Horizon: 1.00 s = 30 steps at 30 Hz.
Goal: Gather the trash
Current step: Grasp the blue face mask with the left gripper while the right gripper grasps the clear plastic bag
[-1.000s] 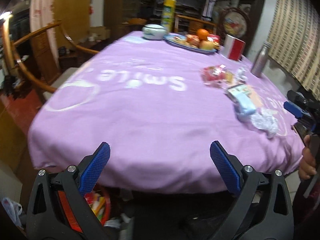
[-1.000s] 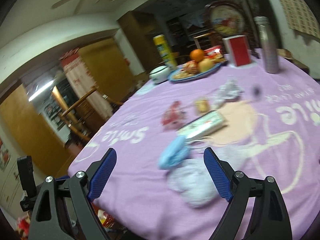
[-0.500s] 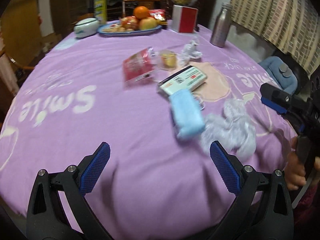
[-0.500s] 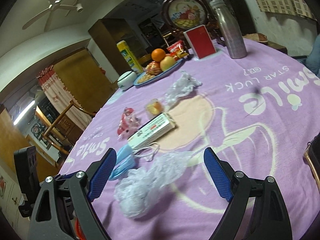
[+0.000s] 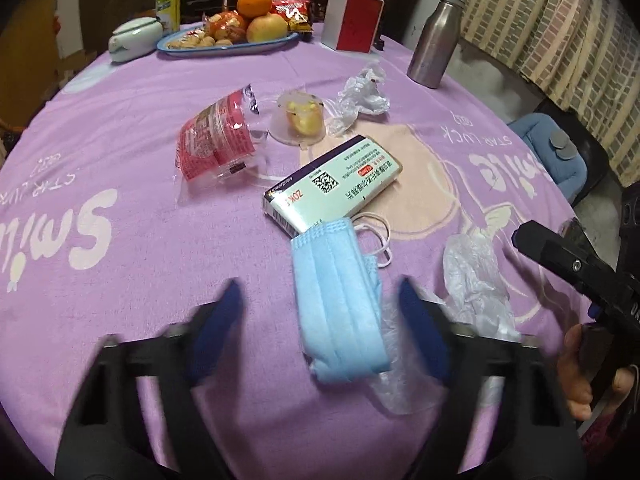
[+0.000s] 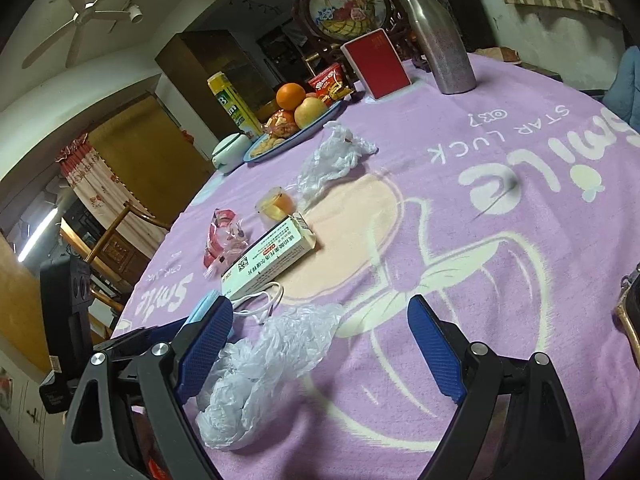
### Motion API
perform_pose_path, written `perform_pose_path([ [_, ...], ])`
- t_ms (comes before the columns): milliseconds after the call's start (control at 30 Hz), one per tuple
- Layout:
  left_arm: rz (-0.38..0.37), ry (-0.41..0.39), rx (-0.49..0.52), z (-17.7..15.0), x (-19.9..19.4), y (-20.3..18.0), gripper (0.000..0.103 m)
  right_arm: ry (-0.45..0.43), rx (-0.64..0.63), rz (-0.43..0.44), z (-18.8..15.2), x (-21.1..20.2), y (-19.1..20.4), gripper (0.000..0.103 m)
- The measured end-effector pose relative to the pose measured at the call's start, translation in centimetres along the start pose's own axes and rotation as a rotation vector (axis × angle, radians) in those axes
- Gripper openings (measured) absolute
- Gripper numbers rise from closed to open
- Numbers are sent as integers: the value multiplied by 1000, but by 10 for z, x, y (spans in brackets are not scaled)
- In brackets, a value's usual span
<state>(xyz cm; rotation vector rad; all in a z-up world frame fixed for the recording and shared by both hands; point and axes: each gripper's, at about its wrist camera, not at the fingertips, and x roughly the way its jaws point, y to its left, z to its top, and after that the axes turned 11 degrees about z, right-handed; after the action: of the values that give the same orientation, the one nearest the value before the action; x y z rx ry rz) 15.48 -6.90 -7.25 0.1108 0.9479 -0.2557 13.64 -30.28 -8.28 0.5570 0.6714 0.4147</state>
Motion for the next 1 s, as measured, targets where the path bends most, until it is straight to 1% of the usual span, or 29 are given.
perform_pose_path([
  [33,-12,1,-4,-2,-2,4,47,-2,-1,-3,0,0,0,88],
  [100,-19,-11,-17,-5,-7,14,39,-1,-6,-10,0,0,2,88],
  [133,-4,-26,-30,-8,-13,22,38,-1,-10,-13,-1,0,3,88],
  [200,35,-55,-69,-13,-25,41,38,11,-16,-8,-4,2,7,88],
  [233,43,-62,-88,-16,-30,50,38,18,-21,-5,-5,3,10,88],
  [333,55,-73,-139,-24,-40,74,38,47,-47,0,-9,10,21,88],
  [500,70,-86,-197,-38,-45,98,38,102,-112,8,-18,24,46,88],
  [567,81,-89,-206,-43,-46,104,38,134,-154,1,-23,32,60,88],
  [700,107,-97,-212,-51,-46,110,38,194,-249,-48,-32,52,84,90],
  [867,91,-95,-223,-55,-43,119,39,231,-345,-100,-39,70,108,91],
  [1000,85,-86,-236,-57,-37,123,49,282,-370,-131,-42,82,114,91],
])
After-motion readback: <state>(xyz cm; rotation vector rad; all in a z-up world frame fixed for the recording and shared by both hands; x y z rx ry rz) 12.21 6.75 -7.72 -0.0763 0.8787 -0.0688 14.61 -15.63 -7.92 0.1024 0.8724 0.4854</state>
